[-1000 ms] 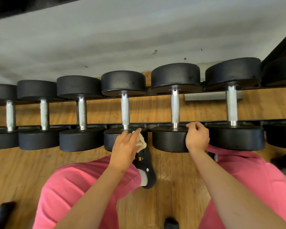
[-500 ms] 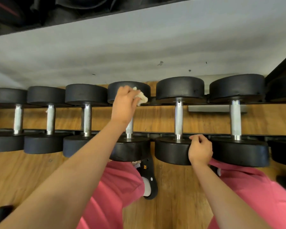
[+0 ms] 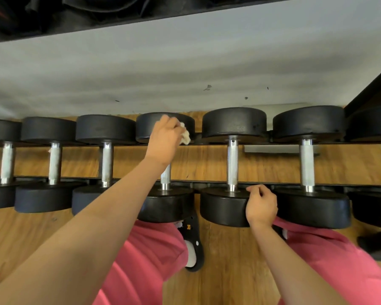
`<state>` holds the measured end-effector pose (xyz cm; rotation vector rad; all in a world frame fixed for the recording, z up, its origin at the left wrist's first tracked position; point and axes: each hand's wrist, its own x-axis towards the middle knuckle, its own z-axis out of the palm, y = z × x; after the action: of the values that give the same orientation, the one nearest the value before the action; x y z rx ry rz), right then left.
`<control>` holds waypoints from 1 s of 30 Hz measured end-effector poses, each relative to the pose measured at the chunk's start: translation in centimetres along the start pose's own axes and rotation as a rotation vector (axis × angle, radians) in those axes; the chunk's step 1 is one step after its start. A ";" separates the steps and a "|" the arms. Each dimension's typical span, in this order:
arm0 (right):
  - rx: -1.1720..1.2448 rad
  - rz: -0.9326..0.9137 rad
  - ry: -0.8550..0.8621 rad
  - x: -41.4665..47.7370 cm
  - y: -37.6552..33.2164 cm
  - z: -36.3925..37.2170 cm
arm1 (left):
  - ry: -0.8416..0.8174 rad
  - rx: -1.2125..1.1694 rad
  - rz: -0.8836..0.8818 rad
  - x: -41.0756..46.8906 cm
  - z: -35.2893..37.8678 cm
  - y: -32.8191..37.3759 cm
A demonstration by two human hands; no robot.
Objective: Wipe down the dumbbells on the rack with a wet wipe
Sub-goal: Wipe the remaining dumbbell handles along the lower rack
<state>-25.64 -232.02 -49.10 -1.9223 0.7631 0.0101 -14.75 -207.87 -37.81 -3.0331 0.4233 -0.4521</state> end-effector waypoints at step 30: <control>0.170 -0.526 -0.063 6.3 -13.7 -4.6 | -0.283 -1.051 -0.683 -10.0 5.0 14.1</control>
<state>-15.04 -235.21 -37.81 -1.8950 0.1926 -0.3065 -26.18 -218.65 -46.59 -4.1022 -0.6415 0.3449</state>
